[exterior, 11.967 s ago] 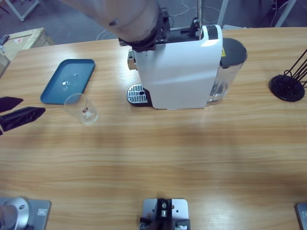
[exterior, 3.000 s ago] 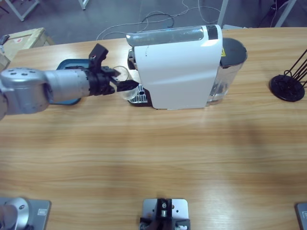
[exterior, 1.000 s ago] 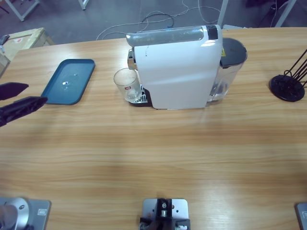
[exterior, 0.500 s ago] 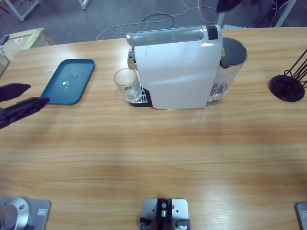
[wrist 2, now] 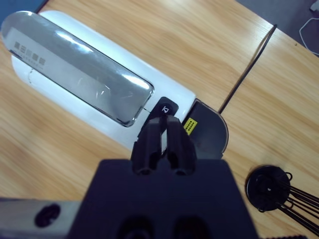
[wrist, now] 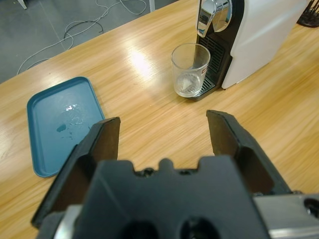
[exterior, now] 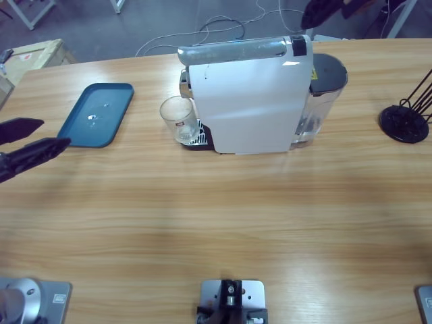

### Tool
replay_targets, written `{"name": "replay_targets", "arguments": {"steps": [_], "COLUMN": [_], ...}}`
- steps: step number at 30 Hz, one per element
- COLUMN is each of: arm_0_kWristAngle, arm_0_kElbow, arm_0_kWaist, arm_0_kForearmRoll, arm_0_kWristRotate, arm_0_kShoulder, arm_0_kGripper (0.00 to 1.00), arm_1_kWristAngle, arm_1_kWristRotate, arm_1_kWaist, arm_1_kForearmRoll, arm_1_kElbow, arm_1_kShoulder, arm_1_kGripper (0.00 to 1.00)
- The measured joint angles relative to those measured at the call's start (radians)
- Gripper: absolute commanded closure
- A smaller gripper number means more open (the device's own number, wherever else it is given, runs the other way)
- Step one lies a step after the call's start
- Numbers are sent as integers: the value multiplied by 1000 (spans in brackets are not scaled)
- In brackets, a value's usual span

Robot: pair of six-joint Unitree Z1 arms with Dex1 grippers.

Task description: Pour coffee

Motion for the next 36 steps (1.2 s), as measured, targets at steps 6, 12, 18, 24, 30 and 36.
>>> {"name": "replay_targets", "arguments": {"steps": [6,12,18,24,30,36], "arm_0_kWristAngle": [0,0,0,0,0,0], "arm_0_kElbow": [0,0,0,0,0,0], "arm_0_kWaist": [0,0,0,0,0,0], "arm_0_kForearmRoll": [0,-1,-4,-5,-7,-7], "arm_0_kWristRotate": [0,0,0,0,0,0], "arm_0_kShoulder": [0,0,0,0,0,4], "arm_0_kGripper": [262,262,262,262,262,262], "arm_1_kWristAngle": [-10,-14,-16,-25,-30,-39], "arm_1_kWristRotate": [0,0,0,3,15,43], "arm_1_kWaist": [0,0,0,0,9,26], "arm_1_kForearmRoll": [6,6,6,6,6,-24], "arm_1_kElbow": [-21,-44,-44,-44,-40,2], "arm_1_kShoulder": [31,57,68,68,68,62], "arm_1_kGripper": [1000,1000,1000,1000,1000,1000]}}
